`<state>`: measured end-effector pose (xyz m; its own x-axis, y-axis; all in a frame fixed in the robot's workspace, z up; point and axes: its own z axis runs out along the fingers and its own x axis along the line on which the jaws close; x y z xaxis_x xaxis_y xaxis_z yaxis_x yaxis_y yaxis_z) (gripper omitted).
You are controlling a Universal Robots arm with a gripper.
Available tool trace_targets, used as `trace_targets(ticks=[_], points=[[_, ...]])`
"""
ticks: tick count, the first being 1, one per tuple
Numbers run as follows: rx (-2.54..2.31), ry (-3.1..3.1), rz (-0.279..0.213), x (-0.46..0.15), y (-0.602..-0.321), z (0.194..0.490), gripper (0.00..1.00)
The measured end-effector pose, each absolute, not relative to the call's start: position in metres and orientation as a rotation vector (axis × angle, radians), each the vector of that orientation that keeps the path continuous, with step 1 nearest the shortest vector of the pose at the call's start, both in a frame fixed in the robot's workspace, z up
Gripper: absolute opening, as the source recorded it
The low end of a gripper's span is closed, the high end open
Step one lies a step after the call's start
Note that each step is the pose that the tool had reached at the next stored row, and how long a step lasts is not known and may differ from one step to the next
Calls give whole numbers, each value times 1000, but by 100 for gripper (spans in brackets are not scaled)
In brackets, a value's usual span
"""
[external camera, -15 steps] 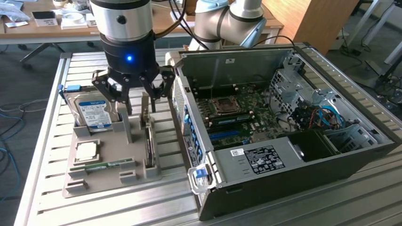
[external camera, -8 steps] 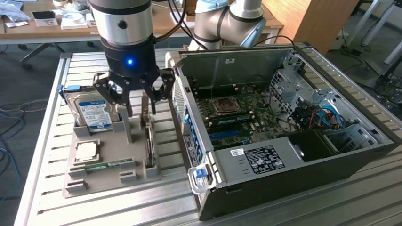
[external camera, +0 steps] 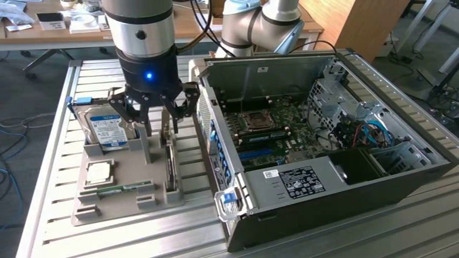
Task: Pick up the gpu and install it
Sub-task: 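Pick up the gpu and move the gpu toward the slot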
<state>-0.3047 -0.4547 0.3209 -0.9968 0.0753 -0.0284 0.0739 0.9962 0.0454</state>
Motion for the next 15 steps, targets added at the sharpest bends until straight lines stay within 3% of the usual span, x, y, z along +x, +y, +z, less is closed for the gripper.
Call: trace_targets(ticks=[15], points=[[116, 3109, 69, -304, -455, 313, 53]])
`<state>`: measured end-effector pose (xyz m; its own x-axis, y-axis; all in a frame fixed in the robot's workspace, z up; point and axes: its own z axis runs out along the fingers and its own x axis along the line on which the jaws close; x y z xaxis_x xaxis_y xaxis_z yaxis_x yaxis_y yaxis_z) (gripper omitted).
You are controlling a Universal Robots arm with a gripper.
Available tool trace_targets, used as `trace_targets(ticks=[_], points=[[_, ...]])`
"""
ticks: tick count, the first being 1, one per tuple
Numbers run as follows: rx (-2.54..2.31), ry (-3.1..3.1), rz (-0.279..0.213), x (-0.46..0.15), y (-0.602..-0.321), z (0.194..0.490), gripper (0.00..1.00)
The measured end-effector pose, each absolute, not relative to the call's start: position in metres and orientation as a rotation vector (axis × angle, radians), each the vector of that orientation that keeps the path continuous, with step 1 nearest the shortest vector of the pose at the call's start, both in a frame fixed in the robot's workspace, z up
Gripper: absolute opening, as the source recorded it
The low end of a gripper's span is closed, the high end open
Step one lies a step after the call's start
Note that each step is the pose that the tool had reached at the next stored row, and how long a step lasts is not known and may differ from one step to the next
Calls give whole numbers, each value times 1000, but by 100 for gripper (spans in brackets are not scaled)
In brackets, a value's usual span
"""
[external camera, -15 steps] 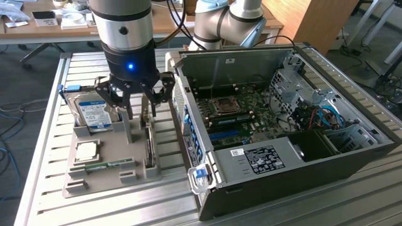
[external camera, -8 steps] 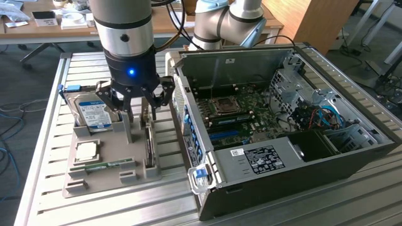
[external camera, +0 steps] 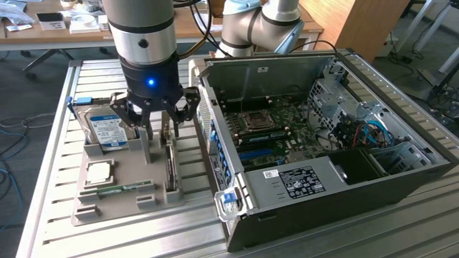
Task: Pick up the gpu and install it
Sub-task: 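Pick up the gpu and move the gpu toward the slot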
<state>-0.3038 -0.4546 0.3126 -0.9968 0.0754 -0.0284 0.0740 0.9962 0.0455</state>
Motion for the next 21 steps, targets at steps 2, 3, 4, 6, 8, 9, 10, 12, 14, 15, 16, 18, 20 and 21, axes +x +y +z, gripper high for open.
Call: trace_targets(ticks=[2, 3, 4, 6, 8, 9, 10, 12, 14, 15, 16, 18, 20, 21], points=[[116, 3109, 69, -304, -455, 313, 53], [116, 3109, 69, -304, -455, 313, 53], [116, 3109, 69, -304, -455, 312, 53], [116, 3109, 69, -304, -455, 310, 53], [116, 3109, 69, -304, -455, 308, 53], [116, 3109, 69, -304, -455, 306, 53], [116, 3109, 69, -304, -455, 305, 53], [116, 3109, 69, -304, -455, 304, 53], [116, 3109, 69, -304, -455, 304, 53], [116, 3109, 69, -304, -455, 304, 53], [116, 3109, 69, -304, -455, 304, 53], [116, 3108, 70, -304, -455, 302, 53], [116, 3109, 69, -304, -455, 299, 53], [116, 3109, 69, -304, -455, 298, 53]])
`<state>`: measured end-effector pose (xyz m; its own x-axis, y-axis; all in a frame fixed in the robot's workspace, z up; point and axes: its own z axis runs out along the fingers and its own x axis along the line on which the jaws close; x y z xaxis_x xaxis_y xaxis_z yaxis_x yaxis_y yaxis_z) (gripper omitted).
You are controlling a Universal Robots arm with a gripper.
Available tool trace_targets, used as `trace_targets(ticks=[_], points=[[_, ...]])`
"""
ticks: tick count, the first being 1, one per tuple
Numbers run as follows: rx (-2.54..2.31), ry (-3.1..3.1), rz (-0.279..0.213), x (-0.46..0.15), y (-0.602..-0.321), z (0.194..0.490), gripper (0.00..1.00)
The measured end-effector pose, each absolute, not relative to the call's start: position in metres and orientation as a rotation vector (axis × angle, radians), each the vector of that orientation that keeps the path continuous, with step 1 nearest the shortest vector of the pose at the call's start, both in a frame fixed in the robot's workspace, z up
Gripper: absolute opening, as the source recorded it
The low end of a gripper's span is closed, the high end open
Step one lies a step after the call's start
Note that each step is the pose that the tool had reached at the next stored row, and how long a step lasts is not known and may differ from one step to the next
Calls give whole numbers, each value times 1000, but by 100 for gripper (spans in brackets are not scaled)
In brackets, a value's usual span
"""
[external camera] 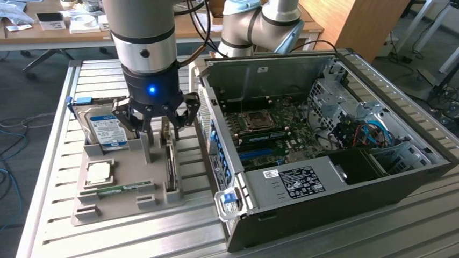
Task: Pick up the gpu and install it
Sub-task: 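Pick up the gpu and move the gpu toward the slot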
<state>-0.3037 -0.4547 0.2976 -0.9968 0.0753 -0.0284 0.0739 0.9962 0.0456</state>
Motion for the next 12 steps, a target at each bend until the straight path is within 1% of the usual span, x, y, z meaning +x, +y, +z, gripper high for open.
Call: trace_targets(ticks=[12], points=[[116, 3109, 69, -302, -455, 286, 53]])
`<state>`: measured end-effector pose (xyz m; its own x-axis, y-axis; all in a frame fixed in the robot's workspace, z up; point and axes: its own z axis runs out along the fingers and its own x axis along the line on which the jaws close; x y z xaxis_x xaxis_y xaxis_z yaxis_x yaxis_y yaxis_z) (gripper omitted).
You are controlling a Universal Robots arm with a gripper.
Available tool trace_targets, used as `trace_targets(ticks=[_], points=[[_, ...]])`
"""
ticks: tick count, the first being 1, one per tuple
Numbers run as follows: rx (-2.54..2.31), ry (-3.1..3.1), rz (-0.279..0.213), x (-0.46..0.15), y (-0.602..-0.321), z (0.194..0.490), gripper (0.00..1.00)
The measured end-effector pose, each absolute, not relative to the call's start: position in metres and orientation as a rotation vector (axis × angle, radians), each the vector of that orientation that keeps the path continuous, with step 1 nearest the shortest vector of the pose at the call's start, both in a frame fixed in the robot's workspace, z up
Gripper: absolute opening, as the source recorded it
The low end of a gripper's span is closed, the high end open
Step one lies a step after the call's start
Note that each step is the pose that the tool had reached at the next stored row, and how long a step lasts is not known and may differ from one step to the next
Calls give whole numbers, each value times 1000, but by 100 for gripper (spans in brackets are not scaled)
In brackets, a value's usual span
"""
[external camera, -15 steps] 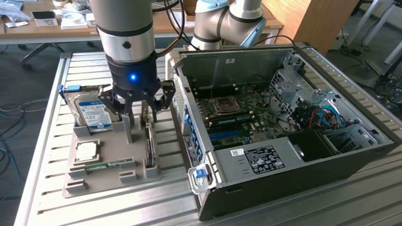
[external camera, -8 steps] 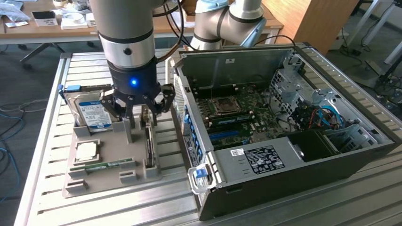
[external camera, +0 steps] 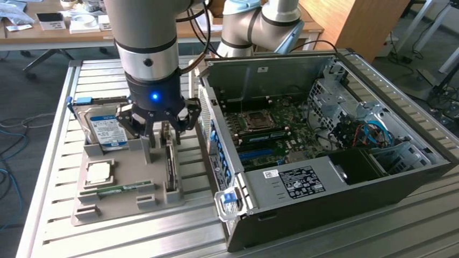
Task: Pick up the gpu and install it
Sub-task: 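Pick up the gpu and move the gpu toward the slot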
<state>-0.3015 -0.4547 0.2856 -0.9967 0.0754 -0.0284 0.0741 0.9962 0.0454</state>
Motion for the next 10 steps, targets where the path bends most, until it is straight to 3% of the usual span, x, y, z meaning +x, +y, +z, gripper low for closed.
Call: trace_targets(ticks=[10], points=[[116, 3109, 69, -301, -455, 268, 53]])
